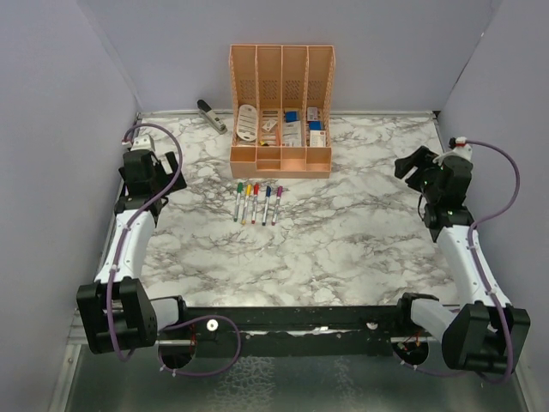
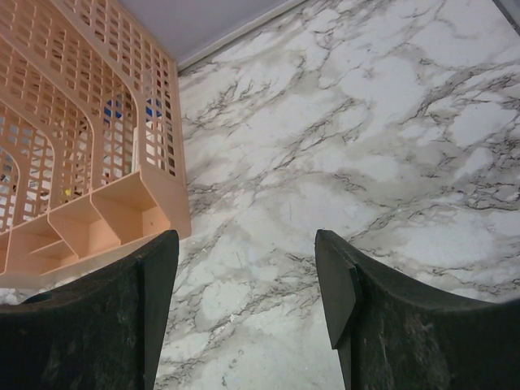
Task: Insert the pens into the pen caps
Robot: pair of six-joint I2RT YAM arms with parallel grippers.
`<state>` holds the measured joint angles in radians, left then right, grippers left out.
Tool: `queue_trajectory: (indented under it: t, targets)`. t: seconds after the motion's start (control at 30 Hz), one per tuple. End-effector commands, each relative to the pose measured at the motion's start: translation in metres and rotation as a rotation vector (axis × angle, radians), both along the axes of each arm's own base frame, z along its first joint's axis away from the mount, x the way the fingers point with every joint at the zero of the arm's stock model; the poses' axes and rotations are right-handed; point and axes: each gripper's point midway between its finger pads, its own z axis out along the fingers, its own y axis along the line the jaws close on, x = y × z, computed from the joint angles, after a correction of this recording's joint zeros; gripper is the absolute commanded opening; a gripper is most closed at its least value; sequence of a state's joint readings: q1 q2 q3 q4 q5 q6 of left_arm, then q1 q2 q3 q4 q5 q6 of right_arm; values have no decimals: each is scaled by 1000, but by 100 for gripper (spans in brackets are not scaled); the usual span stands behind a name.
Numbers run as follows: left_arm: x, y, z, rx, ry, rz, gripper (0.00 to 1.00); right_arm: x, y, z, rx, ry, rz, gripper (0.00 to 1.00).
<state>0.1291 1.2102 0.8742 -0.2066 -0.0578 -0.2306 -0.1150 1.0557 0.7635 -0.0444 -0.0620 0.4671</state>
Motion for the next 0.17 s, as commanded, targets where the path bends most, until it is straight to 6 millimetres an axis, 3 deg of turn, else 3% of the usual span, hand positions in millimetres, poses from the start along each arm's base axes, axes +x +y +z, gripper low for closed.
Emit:
queue_trajectory:
  t: [0.0, 0.13]
  targets:
    - [-2, 4, 9, 36, -40, 1, 99, 0, 4, -3, 6, -7, 19, 68]
    - [-1, -2, 12, 17, -63, -29, 99, -1, 4, -6, 5, -3, 20, 68]
